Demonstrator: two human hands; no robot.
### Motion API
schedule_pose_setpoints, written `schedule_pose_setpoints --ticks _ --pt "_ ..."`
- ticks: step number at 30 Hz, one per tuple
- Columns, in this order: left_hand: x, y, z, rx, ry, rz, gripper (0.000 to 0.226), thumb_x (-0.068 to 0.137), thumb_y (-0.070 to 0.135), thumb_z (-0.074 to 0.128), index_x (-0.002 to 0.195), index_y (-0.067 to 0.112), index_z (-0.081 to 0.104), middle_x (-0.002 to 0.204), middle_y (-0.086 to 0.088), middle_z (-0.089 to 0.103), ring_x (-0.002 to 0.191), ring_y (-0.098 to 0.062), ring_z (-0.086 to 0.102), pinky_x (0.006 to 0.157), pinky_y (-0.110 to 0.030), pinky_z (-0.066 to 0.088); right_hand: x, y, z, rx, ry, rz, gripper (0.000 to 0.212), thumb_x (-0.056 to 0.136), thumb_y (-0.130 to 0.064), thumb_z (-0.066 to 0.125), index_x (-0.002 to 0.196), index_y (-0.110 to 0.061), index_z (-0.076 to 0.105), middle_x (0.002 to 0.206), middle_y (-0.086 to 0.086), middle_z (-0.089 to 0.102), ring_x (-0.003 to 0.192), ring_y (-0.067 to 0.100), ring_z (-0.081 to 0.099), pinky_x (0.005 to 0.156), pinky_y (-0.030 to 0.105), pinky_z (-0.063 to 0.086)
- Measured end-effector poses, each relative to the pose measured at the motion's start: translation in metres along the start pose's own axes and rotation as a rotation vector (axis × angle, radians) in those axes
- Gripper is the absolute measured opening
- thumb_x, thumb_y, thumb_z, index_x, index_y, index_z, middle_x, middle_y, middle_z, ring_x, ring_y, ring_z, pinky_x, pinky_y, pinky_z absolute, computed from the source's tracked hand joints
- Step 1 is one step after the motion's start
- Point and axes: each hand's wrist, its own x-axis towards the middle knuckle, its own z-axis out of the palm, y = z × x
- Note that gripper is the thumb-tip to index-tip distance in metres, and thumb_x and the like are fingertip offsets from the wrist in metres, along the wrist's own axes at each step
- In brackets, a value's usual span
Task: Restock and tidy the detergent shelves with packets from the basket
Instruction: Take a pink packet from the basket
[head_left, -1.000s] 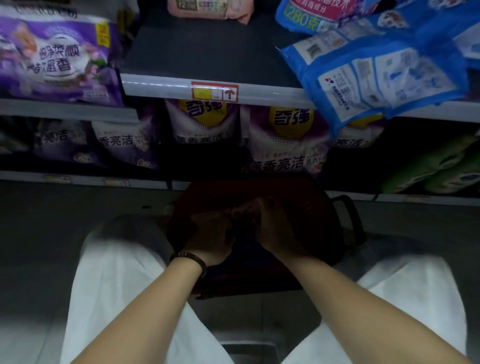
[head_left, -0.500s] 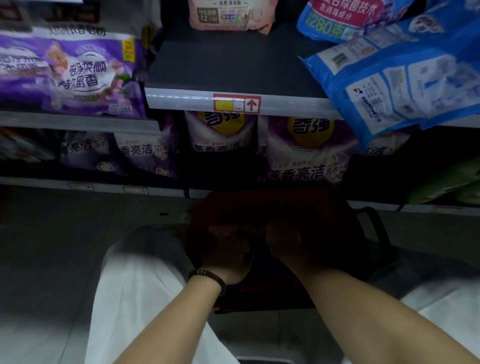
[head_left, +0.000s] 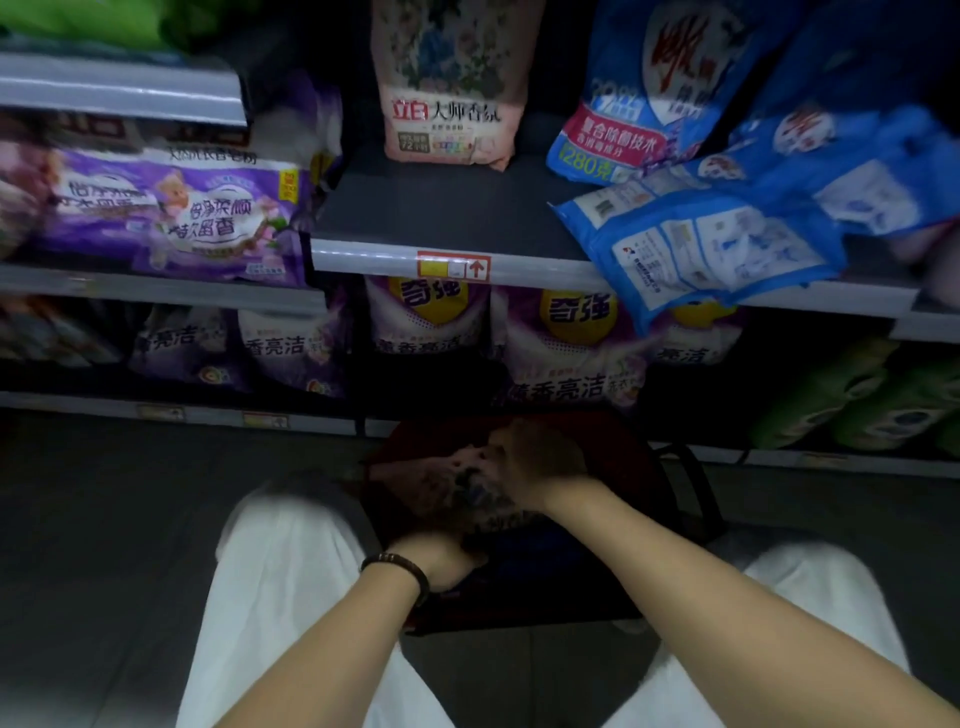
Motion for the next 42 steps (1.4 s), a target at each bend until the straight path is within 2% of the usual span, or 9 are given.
schedule_pose_setpoints --ticks 5,8,13,15,18,21,33,38,42 --pt "-0.04 0.031 -0.012 -0.318 0.128 0.178 0.056 0.094 0.044 0.074 0.144 0.039 0.049 0.14 0.016 0.055 0.134 -0.016 0.053 0.109 -0.025 0.042 -0.045 -0.015 -0.075 0.008 0.128 -0.081 0.029 0.105 -0.034 0.052 0.123 -0.021 0.072 0.122 0.008 0.071 0.111 0.033 0.068 0.087 0.032 0.051" --pt "-0.065 0.056 -0.009 -0.571 0.291 0.222 0.059 0.076 0.038 0.092 0.116 0.052 0.051 0.122 0.029 0.059 0.122 -0.001 0.06 0.095 -0.01 0.047 -0.067 -0.024 -0.11 0.15 0.202 -0.029 0.017 0.097 -0.029 0.057 0.087 -0.02 0.069 0.096 0.005 0.073 0.099 0.032 0.071 0.072 0.032 0.048" --pt "-0.083 0.099 0.013 -0.691 0.543 0.352 0.12 0.062 0.045 0.096 0.147 0.067 0.015 0.152 0.047 0.027 0.14 0.023 0.028 0.112 -0.007 0.031 -0.096 -0.052 -0.155 0.435 0.317 -0.037 0.027 0.093 -0.03 0.064 0.077 -0.013 0.075 0.083 0.013 0.075 0.089 0.038 0.073 0.07 0.037 0.055" --pt "-0.085 0.112 0.004 -0.784 0.653 0.281 0.093 0.075 0.044 0.086 0.135 0.077 0.024 0.141 0.051 0.039 0.118 0.038 0.037 0.093 0.007 0.032 -0.106 -0.063 -0.169 0.444 0.361 -0.082 0.034 0.1 -0.033 0.062 0.077 -0.014 0.078 0.087 0.011 0.076 0.093 0.032 0.072 0.08 0.037 0.054" --pt "-0.093 0.119 -0.009 -1.107 0.744 0.121 0.035 0.086 0.043 0.077 0.117 0.054 0.063 0.107 0.02 0.076 0.093 0.012 0.068 0.083 -0.014 0.055 -0.112 -0.072 -0.181 0.557 0.422 -0.135 0.042 0.106 -0.033 0.056 0.075 -0.02 0.082 0.093 0.002 0.078 0.095 0.02 0.071 0.082 0.032 0.051" --pt "-0.095 0.119 -0.025 -1.27 0.81 0.161 0.024 0.089 0.018 0.071 0.111 0.028 0.074 0.097 0.012 0.081 0.098 -0.008 0.076 0.093 -0.033 0.061 -0.108 -0.07 -0.184 0.751 0.457 -0.19 0.045 0.11 -0.037 0.051 0.087 -0.017 0.084 0.09 0.0 0.081 0.092 0.015 0.074 0.083 0.031 0.054" --pt "-0.059 0.118 -0.137 -1.377 0.936 0.3 0.021 0.099 0.008 0.064 0.118 0.012 0.073 0.115 -0.01 0.079 0.11 -0.029 0.074 0.102 -0.049 0.057 -0.077 -0.014 -0.134 0.481 0.571 -0.051 0.052 0.078 -0.034 0.062 0.128 -0.024 0.07 0.119 0.01 0.077 0.115 0.027 0.072 0.096 0.034 0.056" --pt "-0.035 0.141 -0.215 -1.533 0.878 0.398 0.028 0.107 0.028 0.054 0.127 0.014 0.068 0.114 -0.012 0.079 0.109 -0.036 0.075 0.098 -0.059 0.058 -0.036 -0.043 -0.155 0.305 0.748 -0.165 0.067 0.097 -0.048 0.051 0.161 -0.041 0.035 0.167 0.0 0.015 0.152 0.019 0.021 0.126 0.028 0.018" --pt "-0.006 0.153 -0.294 -1.482 0.737 0.464 0.045 0.102 0.042 0.058 0.139 0.017 0.054 0.128 -0.013 0.072 0.112 -0.034 0.073 0.1 -0.053 0.056 0.028 -0.057 -0.206 0.247 0.868 -0.208 0.059 0.102 -0.05 0.041 0.16 -0.042 0.038 0.169 0.004 0.022 0.151 0.03 0.025 0.126 0.045 0.031"
